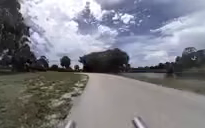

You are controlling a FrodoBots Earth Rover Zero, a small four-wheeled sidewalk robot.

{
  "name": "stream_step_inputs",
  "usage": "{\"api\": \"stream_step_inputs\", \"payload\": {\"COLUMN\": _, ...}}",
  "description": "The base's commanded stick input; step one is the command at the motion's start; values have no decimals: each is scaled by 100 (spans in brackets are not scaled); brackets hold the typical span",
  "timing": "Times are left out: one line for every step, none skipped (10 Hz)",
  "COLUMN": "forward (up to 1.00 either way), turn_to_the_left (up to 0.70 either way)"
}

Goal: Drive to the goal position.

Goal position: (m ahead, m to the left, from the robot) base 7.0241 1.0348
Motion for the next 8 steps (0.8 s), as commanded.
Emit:
{"api": "stream_step_inputs", "payload": {"forward": 85, "turn_to_the_left": 0}}
{"api": "stream_step_inputs", "payload": {"forward": 85, "turn_to_the_left": 0}}
{"api": "stream_step_inputs", "payload": {"forward": 85, "turn_to_the_left": 0}}
{"api": "stream_step_inputs", "payload": {"forward": 85, "turn_to_the_left": 0}}
{"api": "stream_step_inputs", "payload": {"forward": 85, "turn_to_the_left": 0}}
{"api": "stream_step_inputs", "payload": {"forward": 85, "turn_to_the_left": 0}}
{"api": "stream_step_inputs", "payload": {"forward": 85, "turn_to_the_left": 0}}
{"api": "stream_step_inputs", "payload": {"forward": 85, "turn_to_the_left": 0}}
